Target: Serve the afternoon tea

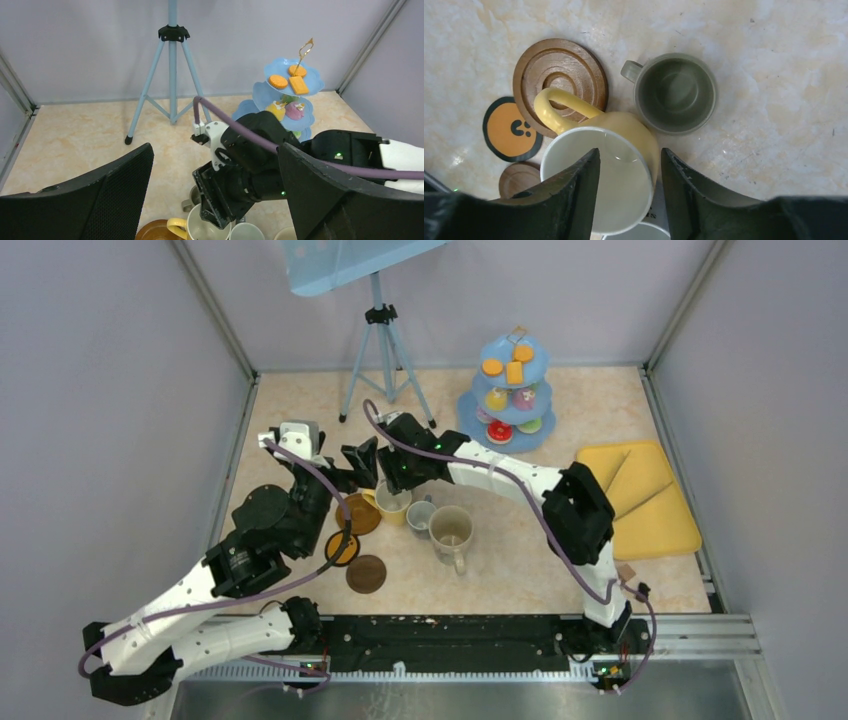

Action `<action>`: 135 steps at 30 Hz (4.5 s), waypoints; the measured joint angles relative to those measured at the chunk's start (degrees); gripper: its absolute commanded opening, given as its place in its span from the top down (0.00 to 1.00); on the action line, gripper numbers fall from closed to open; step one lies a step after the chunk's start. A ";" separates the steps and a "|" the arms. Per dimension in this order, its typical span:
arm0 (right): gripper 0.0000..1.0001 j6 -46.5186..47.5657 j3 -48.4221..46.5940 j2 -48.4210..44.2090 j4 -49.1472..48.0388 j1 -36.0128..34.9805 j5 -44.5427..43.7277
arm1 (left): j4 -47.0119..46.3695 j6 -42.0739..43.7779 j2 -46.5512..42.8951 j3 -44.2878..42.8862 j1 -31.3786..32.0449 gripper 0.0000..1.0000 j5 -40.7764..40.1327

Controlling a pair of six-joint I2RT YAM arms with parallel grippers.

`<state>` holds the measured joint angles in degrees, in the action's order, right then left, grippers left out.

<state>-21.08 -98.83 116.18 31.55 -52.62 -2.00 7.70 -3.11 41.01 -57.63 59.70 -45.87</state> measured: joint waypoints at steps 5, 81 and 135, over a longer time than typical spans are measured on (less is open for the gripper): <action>0.68 1.14 -1.84 2.86 2.45 -1.92 -3.48 | 0.07 0.02 0.11 0.00 0.00 0.01 0.07; 1.00 -17.97 37.99 -30.93 1.57 31.87 -30.71 | 0.57 -0.07 5.79 0.50 0.00 0.01 6.88; 0.36 -3.74 42.16 -56.02 -7.37 32.17 -10.51 | 19.76 -34.21 32.13 3.80 -52.26 0.59 45.55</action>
<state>-24.82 -56.66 60.16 24.18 -20.45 -12.51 27.46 -37.32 73.14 -53.82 7.44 -0.32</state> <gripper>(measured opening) 0.638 0.607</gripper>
